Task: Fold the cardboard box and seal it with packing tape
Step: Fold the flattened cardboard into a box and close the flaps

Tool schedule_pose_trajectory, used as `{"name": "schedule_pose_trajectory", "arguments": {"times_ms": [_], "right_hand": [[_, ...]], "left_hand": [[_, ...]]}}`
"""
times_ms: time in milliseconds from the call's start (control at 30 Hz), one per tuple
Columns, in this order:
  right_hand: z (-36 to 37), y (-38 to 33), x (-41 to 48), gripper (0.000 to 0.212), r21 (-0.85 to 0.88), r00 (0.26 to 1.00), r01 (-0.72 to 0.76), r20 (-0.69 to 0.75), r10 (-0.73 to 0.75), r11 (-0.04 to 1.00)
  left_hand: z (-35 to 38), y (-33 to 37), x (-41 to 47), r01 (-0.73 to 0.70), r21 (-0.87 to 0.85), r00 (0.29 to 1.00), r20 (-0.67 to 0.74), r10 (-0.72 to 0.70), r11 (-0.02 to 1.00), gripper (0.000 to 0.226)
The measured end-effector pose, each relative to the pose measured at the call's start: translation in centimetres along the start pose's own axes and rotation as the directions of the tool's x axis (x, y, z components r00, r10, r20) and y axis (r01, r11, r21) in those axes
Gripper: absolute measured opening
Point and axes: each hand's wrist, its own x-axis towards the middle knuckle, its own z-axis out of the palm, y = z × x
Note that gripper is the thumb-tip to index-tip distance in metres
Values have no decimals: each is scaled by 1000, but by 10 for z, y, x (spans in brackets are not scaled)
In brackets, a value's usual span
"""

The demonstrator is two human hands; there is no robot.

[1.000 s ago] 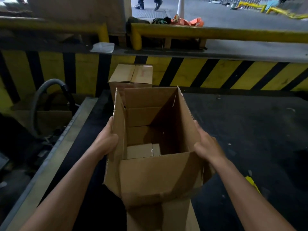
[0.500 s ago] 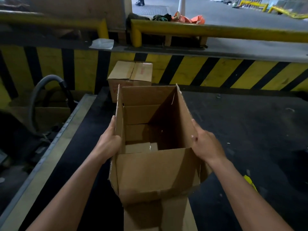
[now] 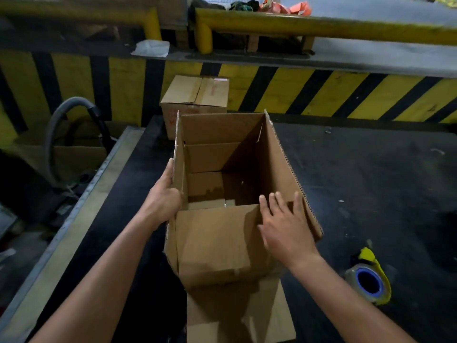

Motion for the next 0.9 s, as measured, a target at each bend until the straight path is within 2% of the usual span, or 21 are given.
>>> {"name": "schedule_pose_trajectory", "arguments": {"times_ms": [100,200,267,367,467,600,767,900], "right_hand": [[19,-16,-1,73,184,985,-86,166,56,979],[46,-22,0,75,310,934,-108,358,-10,944],[59,-24,-1,74,366,905,-125,424,-45,922],[65,-25,-4,75,394,907,-137,418,-44,909],[67,-23,-5,80,400,911,-155,412,-26,903],[57,-27,5,71,441,920,-188,392,0,878],[29,-27,62,70,456,942,-221,330,67,862],[12,-23,131,68,477,952,-238,286,107,846]], "left_hand": [[-2,0,-1,-10,4,1000,13,10,1000,96],[-5,1,-2,-19,-19,1000,13,20,1000,92],[-6,2,-3,-36,-30,999,19,36,999,88],[-9,3,-3,-78,-50,996,29,79,996,80],[-12,1,-2,-51,-56,998,38,53,997,81],[-14,1,0,-42,-16,997,59,43,999,84],[-22,10,14,68,82,998,-3,-68,994,87],[-13,22,21,38,120,998,35,-42,992,101]]}}
